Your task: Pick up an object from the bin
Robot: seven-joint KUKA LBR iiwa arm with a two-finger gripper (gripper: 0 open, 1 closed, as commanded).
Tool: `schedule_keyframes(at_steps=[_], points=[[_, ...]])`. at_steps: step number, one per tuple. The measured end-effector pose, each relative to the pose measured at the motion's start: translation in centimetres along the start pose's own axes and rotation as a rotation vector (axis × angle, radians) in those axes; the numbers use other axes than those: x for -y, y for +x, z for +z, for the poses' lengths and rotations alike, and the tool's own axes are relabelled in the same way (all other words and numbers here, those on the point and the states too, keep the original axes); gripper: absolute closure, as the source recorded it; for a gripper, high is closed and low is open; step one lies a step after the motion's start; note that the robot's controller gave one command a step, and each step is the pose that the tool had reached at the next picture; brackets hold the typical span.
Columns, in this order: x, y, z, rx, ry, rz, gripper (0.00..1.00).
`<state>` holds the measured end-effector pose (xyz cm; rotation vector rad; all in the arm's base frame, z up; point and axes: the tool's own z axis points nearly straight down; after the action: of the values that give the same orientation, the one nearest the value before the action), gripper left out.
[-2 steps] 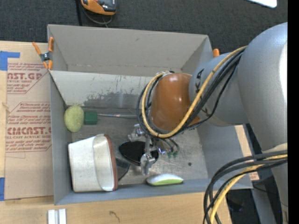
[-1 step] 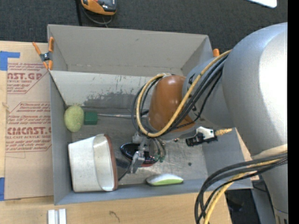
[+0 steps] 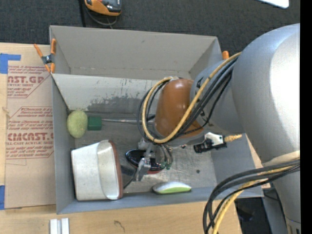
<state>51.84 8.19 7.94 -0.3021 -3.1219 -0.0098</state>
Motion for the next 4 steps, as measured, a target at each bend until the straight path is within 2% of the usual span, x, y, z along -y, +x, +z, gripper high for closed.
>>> schedule_keyframes(at_steps=[1,4], points=[[0.0,0.1,-0.4,0.001,0.002,-0.003,1.0],[0.1,0.1,-4.5,0.006,0.004,-0.002,1.0]])
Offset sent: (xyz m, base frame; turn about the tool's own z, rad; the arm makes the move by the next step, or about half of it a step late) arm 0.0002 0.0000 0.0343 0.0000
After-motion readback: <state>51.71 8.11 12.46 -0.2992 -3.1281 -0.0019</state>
